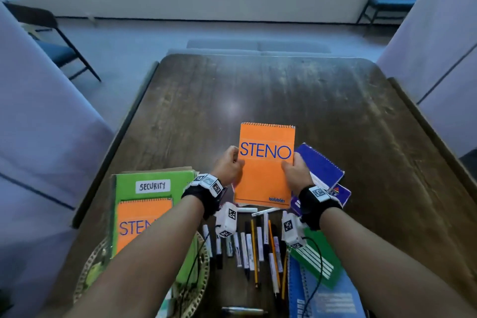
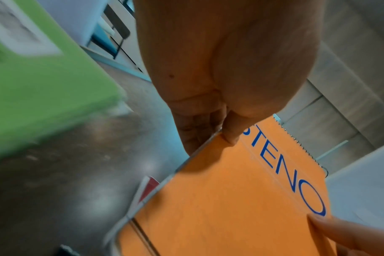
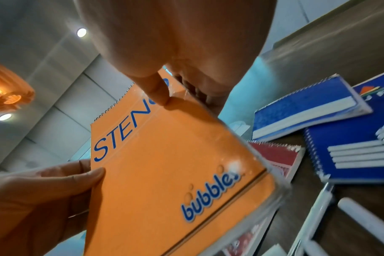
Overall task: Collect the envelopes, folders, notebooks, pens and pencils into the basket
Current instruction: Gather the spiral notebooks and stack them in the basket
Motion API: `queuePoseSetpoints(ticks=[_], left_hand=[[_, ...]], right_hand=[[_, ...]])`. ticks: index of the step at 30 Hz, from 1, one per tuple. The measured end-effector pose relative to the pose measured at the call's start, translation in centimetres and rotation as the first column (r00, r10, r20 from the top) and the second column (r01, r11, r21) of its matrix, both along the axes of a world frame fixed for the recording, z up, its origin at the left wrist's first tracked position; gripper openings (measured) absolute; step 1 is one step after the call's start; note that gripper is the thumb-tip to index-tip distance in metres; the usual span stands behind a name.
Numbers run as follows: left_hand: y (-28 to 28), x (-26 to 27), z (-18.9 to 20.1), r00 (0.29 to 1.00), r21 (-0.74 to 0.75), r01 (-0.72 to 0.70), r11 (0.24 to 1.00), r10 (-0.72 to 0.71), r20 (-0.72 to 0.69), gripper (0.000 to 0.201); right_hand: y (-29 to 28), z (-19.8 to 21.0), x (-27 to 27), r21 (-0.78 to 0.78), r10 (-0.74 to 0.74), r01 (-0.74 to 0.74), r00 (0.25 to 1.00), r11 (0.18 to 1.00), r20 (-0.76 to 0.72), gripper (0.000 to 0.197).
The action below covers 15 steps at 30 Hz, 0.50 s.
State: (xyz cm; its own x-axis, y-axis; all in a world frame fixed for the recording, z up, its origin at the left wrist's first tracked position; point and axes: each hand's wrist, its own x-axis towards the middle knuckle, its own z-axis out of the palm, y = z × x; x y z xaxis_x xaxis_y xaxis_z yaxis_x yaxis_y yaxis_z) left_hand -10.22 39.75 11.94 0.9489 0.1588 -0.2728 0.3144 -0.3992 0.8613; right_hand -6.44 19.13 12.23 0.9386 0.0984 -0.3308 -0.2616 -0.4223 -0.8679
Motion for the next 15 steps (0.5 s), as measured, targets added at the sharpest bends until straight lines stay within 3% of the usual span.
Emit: queuePoseSetpoints(ticks=[7, 15], left_hand=[[10.0, -8.9, -1.3, 0.992, 0.127, -0.077, 0.989, 0.088, -0.088, 0.008], [17.3, -16.9, -2.6, 0.969, 0.243, -0.173, 0.954, 0.209, -0.129, 0.011]], right_hand=[[9.7, -1.9, -5.7, -0.071, 0.234, -0.238, 0.97, 0.969, -0.07, 0.009], [17.5, -4.3, -12.0, -0.156, 0.376, -0.387, 0.922, 0.909, -0.096, 0.012]])
